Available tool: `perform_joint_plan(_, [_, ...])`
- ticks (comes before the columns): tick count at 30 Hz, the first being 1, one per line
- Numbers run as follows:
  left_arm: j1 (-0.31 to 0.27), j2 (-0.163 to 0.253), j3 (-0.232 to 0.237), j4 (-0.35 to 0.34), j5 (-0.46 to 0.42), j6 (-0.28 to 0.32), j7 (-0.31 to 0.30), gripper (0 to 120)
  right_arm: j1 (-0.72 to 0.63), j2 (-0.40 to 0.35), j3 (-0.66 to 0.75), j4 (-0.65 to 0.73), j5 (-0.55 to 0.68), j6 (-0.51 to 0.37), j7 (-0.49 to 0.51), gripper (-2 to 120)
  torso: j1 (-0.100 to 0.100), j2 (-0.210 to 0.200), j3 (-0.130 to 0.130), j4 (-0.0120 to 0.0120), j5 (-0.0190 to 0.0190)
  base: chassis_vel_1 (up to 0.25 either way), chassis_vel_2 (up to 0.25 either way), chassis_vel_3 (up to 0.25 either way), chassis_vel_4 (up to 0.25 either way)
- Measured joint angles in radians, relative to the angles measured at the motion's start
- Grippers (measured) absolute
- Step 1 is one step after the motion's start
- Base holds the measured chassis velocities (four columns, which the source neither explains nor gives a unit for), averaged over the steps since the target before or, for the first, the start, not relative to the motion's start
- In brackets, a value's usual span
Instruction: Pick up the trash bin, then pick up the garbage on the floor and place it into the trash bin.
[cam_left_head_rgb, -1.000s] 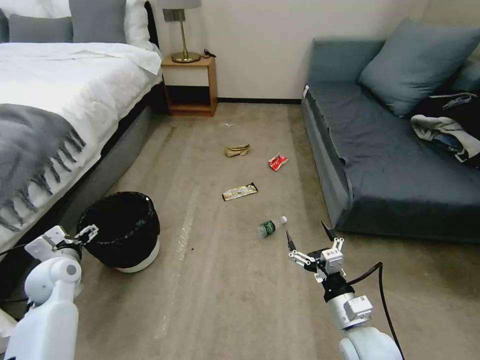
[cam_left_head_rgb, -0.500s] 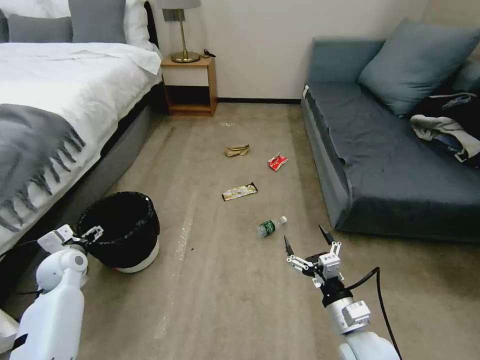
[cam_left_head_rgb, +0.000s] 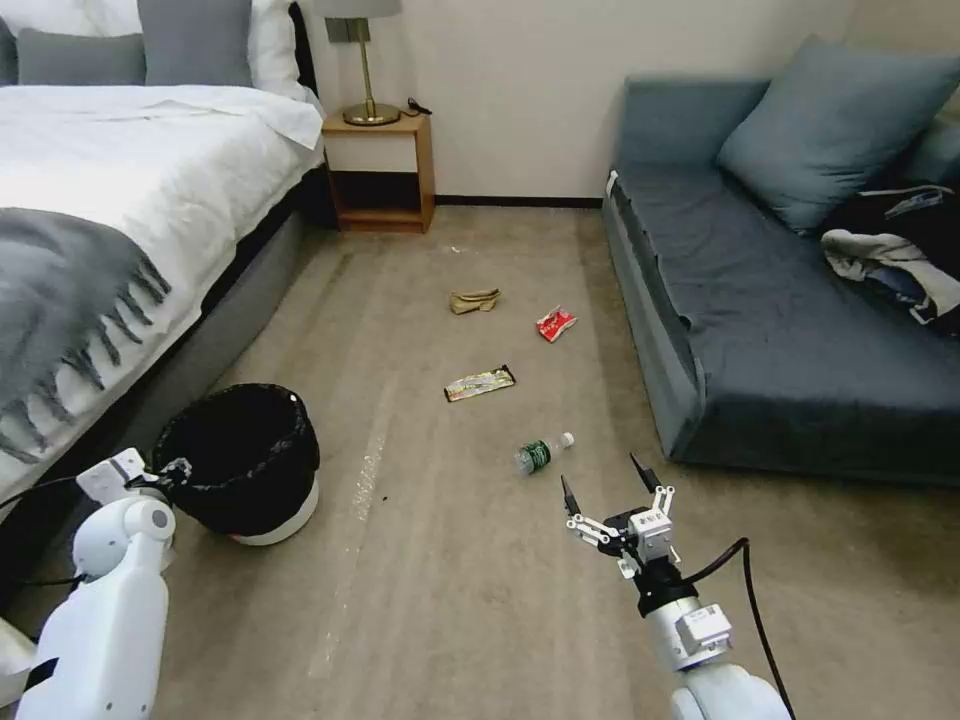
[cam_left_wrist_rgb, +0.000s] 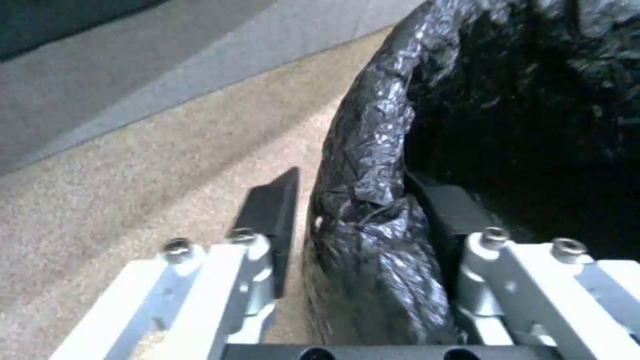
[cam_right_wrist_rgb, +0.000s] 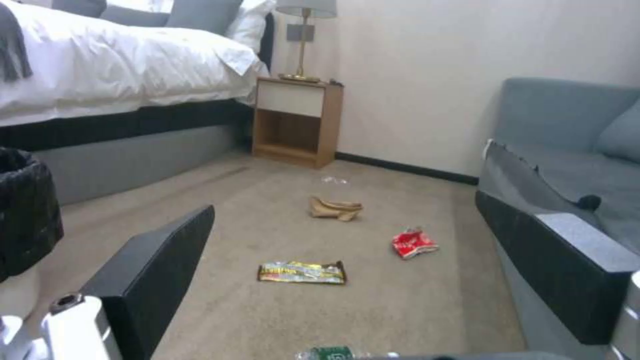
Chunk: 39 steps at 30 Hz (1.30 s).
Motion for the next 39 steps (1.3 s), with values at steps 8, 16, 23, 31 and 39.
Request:
perform_joint_plan(8, [0.041,-0.01,-0.006,-0.08,0.004,0.02,0.0,12,0.024,-0.006,-0.01,-0.019,-0.012,0.004,0.07,100,0.0,0.0,0.0,0.0,0.0001,0.0,0.0,0.0,0.0])
perform_joint_plan(16, [0.07,-0.026,-0.007,-0.088,0.024,0.009,0.004,7,0.057,-0.018,-0.039,-0.022,0.006,-0.049,0.184,100,0.0,0.0,0.0,0.0002,0.0011,0.0,0.0,0.0,0.0])
perform_joint_plan(23, [0.131,-0.053,-0.025,-0.18,0.02,-0.003,0.004,7,0.076,-0.031,-0.044,-0.025,0.018,-0.049,0.183,100,0.0,0.0,0.0,0.0,-0.0008,0.0,0.0,0.0,0.0])
perform_joint_plan(31, [0.284,-0.093,-0.068,-0.477,0.025,-0.043,0.009,7,0.117,-0.046,-0.055,-0.04,0.127,-0.046,0.172,100,0.0,0.0,0.0,0.0002,0.0,0.0,0.0,0.0,0.0])
perform_joint_plan(39, [0.371,-0.13,-0.078,-0.615,0.145,-0.096,0.01,7,0.105,-0.044,-0.071,-0.032,0.143,-0.011,0.141,100,0.0,0.0,0.0,-0.0001,0.0004,0.0,0.0,0.0,0.0])
